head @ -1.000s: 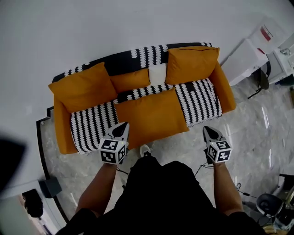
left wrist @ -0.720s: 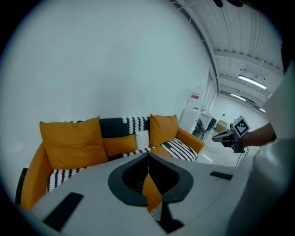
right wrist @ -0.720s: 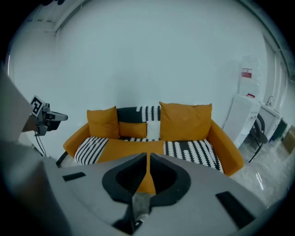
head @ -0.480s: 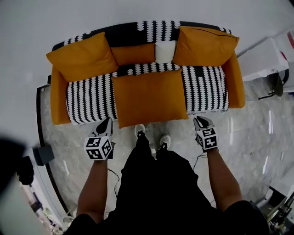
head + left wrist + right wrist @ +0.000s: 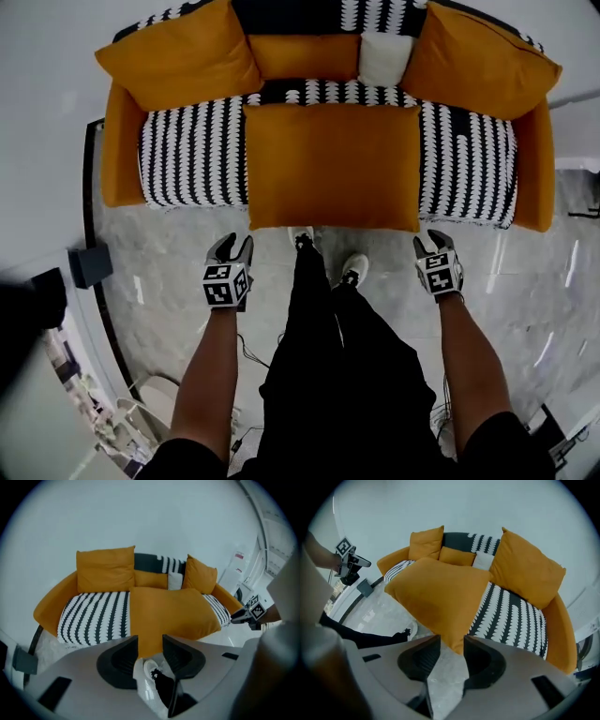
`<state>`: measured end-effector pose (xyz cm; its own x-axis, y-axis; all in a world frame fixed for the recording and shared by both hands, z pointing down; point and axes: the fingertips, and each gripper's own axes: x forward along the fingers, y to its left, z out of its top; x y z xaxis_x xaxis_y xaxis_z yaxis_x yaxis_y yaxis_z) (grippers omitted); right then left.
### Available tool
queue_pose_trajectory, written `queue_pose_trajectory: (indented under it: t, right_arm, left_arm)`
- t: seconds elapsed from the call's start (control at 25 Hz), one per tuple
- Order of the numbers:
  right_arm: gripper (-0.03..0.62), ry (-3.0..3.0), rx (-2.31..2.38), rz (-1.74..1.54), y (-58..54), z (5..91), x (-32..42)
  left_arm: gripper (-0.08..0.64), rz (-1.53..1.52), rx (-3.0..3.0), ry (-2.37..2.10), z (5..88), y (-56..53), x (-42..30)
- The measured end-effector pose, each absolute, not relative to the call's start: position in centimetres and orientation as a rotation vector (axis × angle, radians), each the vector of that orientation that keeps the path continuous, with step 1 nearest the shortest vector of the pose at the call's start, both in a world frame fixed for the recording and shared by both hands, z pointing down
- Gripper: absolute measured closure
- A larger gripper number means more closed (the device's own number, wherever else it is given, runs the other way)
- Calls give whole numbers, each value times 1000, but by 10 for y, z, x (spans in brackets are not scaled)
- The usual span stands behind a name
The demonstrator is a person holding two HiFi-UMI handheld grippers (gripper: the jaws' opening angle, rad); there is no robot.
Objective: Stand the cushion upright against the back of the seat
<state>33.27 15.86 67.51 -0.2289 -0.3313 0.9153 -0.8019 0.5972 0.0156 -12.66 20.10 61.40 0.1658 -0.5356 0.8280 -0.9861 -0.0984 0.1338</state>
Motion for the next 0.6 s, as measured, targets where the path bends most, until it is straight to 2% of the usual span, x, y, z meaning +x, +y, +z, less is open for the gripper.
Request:
queue_pose_trajectory:
  t: [0.28,0.6]
  right_arm:
    - [419,-1767,870,573,165,748,320]
    - [387,-1695,804,471,153,788,328]
  left_arm:
    - [367,810,1591,-1431,742,236,-172]
    - [328,764,1579,-1324,806,221,-167]
